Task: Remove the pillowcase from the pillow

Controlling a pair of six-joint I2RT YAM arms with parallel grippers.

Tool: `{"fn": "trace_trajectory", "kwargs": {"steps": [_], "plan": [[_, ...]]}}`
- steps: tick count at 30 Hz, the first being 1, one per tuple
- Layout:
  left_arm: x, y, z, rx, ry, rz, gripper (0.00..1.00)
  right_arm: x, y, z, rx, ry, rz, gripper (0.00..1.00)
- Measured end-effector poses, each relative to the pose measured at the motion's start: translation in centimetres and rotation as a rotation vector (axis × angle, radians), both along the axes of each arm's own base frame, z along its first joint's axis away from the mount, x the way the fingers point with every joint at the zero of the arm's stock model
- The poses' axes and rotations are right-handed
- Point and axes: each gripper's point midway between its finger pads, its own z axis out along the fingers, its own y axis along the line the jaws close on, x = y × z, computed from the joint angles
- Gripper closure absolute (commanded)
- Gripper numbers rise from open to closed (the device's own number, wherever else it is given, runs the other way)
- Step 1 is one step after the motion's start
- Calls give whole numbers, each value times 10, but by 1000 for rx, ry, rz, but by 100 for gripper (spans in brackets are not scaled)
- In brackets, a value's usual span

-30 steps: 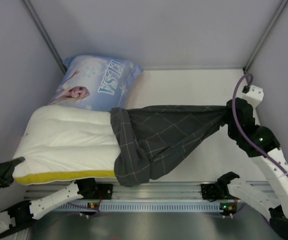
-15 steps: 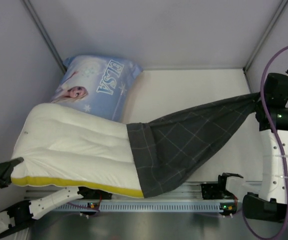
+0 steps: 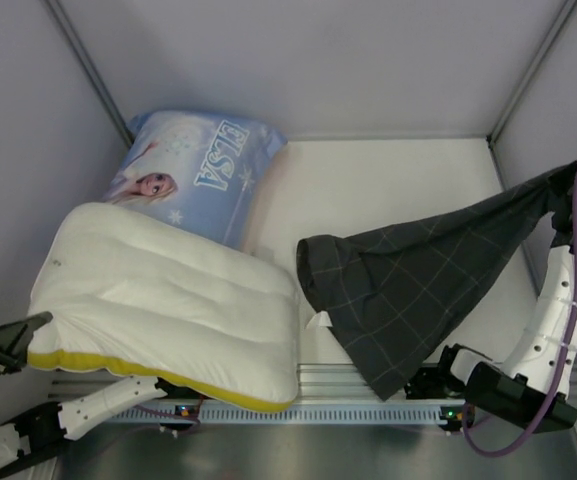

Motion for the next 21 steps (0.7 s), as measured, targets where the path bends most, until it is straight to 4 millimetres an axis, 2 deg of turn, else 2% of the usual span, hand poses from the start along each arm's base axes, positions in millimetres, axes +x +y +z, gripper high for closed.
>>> {"fn": "trace_trajectory", "kwargs": {"steps": [5, 9, 11, 13, 14, 16, 18, 19, 21], "plan": [[9, -23, -12, 74, 37, 4, 100, 12, 24, 51, 16, -168, 128, 100], [24, -60, -23, 222, 93, -26, 100, 28, 45, 99, 7, -308, 269, 100], [34, -86, -28, 326, 132, -50, 100, 39, 59, 111, 21, -369, 367, 100], [44, -113, -37, 428, 177, -77, 100, 49, 76, 104, 65, -402, 468, 100], [49, -126, -43, 480, 199, -92, 100, 53, 87, 89, 107, -401, 521, 100], [56, -147, -55, 563, 237, -123, 100, 57, 114, 41, 206, -364, 607, 100], [62, -166, -72, 635, 270, -154, 100, 54, 172, -38, 333, -239, 739, 100], [62, -170, -77, 652, 277, -166, 100, 47, 207, -74, 390, -154, 826, 100], [64, -179, -84, 669, 283, -185, 100, 25, 263, -132, 445, -3, 959, 100]]}}
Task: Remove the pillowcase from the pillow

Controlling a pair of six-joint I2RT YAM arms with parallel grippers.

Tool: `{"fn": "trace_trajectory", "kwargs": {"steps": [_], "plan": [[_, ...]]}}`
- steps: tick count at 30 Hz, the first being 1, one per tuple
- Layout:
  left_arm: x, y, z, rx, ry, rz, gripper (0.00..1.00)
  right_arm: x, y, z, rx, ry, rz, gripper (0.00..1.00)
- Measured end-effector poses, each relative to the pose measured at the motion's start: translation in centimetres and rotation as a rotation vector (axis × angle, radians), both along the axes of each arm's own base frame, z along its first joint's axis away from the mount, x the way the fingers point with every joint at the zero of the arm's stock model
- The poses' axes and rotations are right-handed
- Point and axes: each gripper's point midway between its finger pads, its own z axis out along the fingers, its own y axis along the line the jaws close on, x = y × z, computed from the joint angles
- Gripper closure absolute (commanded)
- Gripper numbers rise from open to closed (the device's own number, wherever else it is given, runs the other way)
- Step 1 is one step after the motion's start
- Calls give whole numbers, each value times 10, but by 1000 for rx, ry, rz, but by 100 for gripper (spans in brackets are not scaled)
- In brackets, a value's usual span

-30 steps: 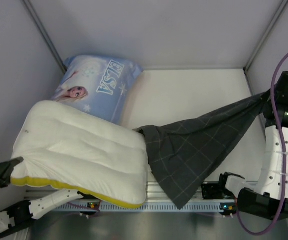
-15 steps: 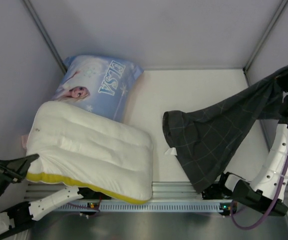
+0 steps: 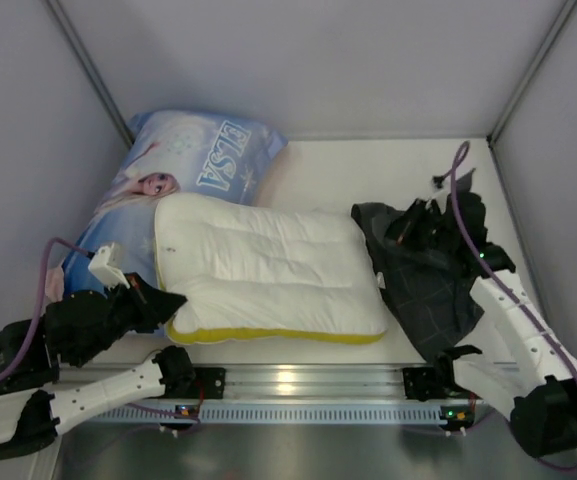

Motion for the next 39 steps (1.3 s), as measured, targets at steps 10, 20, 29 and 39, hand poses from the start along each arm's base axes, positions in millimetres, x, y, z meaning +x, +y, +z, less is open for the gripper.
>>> {"fn": "trace_trajectory", "kwargs": {"steps": [10, 20, 29, 39], "plan": [[-4, -7, -8, -65, -12, -33, 100, -71, 20, -147, -127, 281, 72, 18], [-9, 1, -1, -113, -38, -37, 100, -61, 15, -93, -160, 104, 50, 23], [-15, 18, 26, -165, -88, -28, 100, -77, 11, -89, -242, 65, 20, 44], [-16, 25, 28, -174, -96, -13, 100, -52, 19, -185, -331, 349, 14, 100]]}}
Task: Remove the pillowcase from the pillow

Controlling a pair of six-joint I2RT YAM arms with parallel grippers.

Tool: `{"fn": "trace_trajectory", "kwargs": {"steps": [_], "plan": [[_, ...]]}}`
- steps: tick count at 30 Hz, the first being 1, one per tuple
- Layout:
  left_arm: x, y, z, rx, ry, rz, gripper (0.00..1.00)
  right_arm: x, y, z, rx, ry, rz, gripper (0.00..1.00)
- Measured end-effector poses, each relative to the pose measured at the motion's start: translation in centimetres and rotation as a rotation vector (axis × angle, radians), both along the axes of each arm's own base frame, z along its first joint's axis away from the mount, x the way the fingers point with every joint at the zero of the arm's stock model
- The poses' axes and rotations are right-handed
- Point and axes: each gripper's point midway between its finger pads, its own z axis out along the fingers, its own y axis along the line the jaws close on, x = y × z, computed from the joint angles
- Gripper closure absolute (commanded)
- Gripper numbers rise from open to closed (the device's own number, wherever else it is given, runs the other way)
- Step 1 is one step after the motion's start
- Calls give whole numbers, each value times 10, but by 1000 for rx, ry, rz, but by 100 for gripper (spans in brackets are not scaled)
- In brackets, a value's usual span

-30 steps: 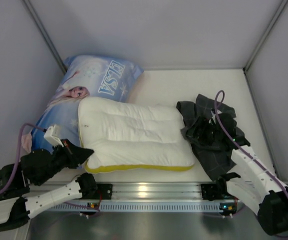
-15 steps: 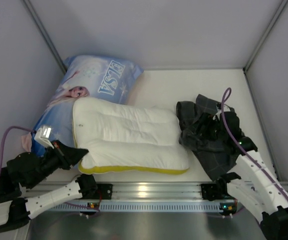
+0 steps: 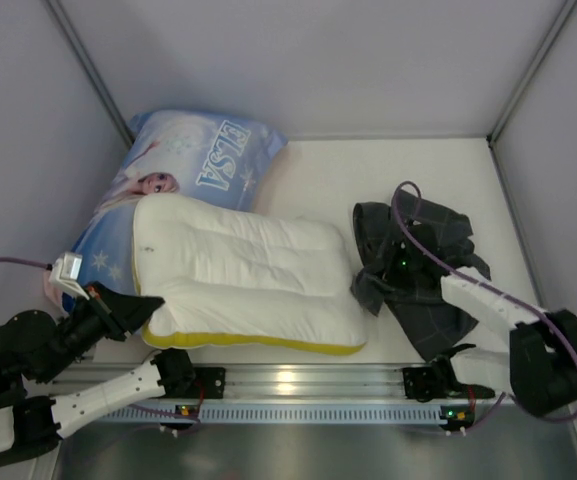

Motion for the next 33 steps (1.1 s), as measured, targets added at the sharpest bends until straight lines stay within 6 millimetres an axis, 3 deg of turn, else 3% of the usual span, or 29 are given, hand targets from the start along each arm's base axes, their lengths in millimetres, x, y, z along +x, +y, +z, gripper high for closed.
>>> {"fn": "trace_trajectory", "kwargs": {"steps": [2, 4, 8, 12, 16, 20, 23, 26, 29, 30, 33], "plan": [[0, 0, -1, -2, 4, 1, 100, -10, -2, -36, -29, 120, -10, 100], [0, -1, -3, -4, 11, 1, 100, -13, -2, -55, -40, 186, -27, 100], [0, -3, -8, 0, 21, -2, 100, 14, 4, -54, -36, 179, -58, 100], [-1, -6, -10, 7, 27, -12, 100, 45, -2, -53, -44, 179, -142, 100], [2, -15, -15, 48, 50, -23, 100, 78, -35, -53, -52, 186, -281, 100], [9, -35, -31, 129, 93, -48, 100, 98, -99, -52, -46, 185, -461, 100], [13, -50, -40, 169, 110, -73, 100, 100, -151, -52, -64, 180, -590, 100], [15, -56, -41, 180, 107, -88, 100, 96, -180, -51, -108, 178, -644, 100], [15, -61, -39, 179, 97, -106, 100, 87, -184, -50, -162, 175, -624, 93], [15, -63, -39, 183, 97, -114, 100, 83, -181, -48, -179, 169, -605, 84], [15, -71, -41, 202, 104, -140, 100, 65, -158, -36, -250, 148, -515, 72]]}}
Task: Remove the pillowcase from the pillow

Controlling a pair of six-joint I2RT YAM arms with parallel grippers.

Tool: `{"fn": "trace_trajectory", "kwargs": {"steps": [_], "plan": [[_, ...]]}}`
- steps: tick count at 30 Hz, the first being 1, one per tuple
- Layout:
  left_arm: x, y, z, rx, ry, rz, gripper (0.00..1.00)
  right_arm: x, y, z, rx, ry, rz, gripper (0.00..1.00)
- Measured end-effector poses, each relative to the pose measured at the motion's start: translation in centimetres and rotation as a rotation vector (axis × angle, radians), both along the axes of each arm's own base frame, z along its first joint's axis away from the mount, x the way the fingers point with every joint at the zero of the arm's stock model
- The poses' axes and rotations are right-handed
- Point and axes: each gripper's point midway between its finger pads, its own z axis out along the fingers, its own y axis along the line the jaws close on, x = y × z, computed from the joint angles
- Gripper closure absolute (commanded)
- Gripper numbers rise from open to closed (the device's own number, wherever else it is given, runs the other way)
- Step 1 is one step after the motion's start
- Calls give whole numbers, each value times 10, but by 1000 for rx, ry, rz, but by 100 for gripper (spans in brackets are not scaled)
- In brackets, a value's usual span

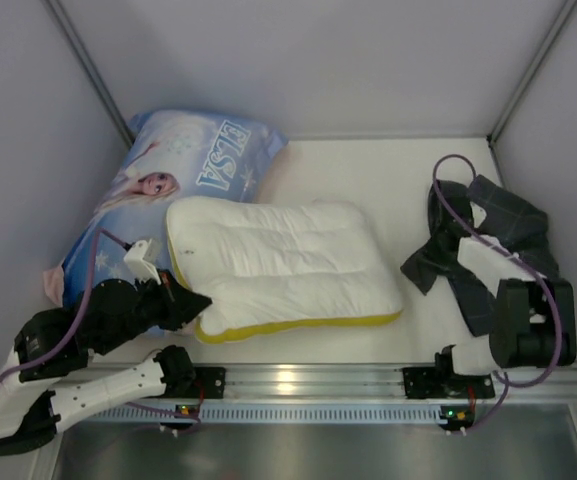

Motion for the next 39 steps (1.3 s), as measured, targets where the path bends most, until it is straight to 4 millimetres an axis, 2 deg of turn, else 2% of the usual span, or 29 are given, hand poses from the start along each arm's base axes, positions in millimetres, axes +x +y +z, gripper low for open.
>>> {"fn": "trace_trajectory", "kwargs": {"steps": [2, 4, 6, 8, 10, 13, 15, 18, 20, 23, 28, 30, 33, 36, 39], "plan": [[1, -5, -1, 9, 8, -9, 100, -4, 31, 25, -37, -54, 121, 71], [1, -9, -3, 14, 14, -16, 100, -5, 65, 61, -57, -145, 248, 69], [1, -9, -3, 12, 15, -19, 100, -9, 90, 99, -67, -225, 346, 69], [0, -9, -2, 7, 15, -20, 100, -9, 105, 138, -64, -313, 400, 68], [0, -8, -1, 0, 13, -20, 100, -12, 116, 169, -44, -395, 439, 63], [-1, -8, -1, -6, 13, -22, 100, -33, 138, 192, 40, -468, 545, 71], [-1, -8, -1, -7, 12, -22, 100, -56, 162, 190, 122, -481, 654, 83], [0, -10, -1, 0, 15, -21, 100, -101, 193, 162, 228, -420, 809, 93], [2, -13, -2, 10, 21, -21, 100, -127, 205, 147, 272, -372, 876, 99], [4, -16, -3, 18, 24, -18, 100, -166, 214, 135, 326, -324, 968, 100], [6, -17, -2, 14, 22, -12, 100, -215, 225, 138, 439, -314, 1094, 100], [6, -17, -2, 12, 24, -11, 100, -228, 228, 134, 478, -302, 1126, 100], [8, -22, -1, 9, 25, -15, 100, -243, 230, 117, 511, -241, 1148, 100], [13, -34, -3, 18, 30, -22, 100, -249, 231, 83, 494, -139, 1142, 100], [22, -53, -7, 44, 36, -36, 100, -245, 233, 53, 448, -50, 1116, 100]]}}
